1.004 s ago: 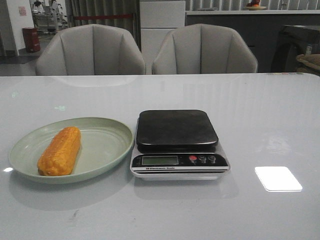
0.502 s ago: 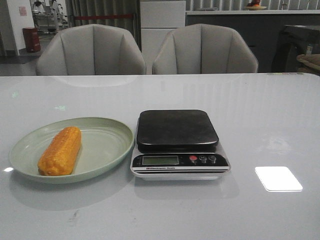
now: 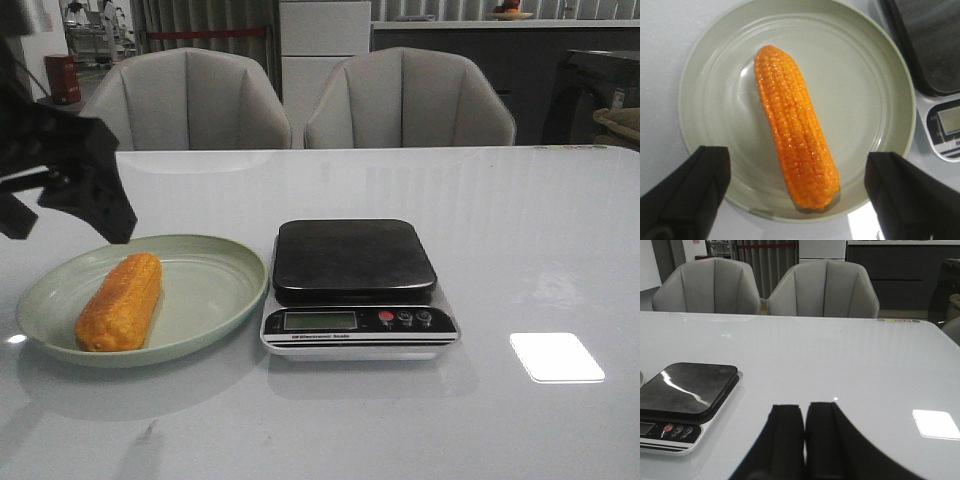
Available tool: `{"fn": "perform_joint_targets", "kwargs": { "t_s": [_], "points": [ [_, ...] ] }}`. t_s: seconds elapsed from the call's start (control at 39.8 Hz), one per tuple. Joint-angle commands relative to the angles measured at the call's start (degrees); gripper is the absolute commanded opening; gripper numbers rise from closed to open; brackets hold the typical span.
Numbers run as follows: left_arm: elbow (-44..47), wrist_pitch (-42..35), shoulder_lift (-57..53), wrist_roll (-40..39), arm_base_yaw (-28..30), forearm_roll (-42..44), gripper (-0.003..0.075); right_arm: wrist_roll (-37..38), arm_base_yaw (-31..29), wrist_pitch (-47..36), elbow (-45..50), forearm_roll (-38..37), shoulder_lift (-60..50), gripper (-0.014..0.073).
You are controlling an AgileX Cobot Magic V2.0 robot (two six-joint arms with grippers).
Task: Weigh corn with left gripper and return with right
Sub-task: 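Lower the left gripper over the corn cob on the green plate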
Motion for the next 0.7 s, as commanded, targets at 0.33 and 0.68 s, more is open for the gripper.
{"fn": "perform_joint_targets", "kwargs": {
  "t_s": [0.33,0.68],
  "points": [
    [-5.41,-3.47,10.69,-0.72,-0.47,-5.32,0.0583,0.03,-0.42,-4.63,0.38,-0.07,-1.17,0.0183],
    [-10.96,1.98,15.4,-0.25,-0.47,-7.43,0.0198,0.03,-0.42,-4.63,0.38,-0.07,-1.17,0.0183]
  ]
}}
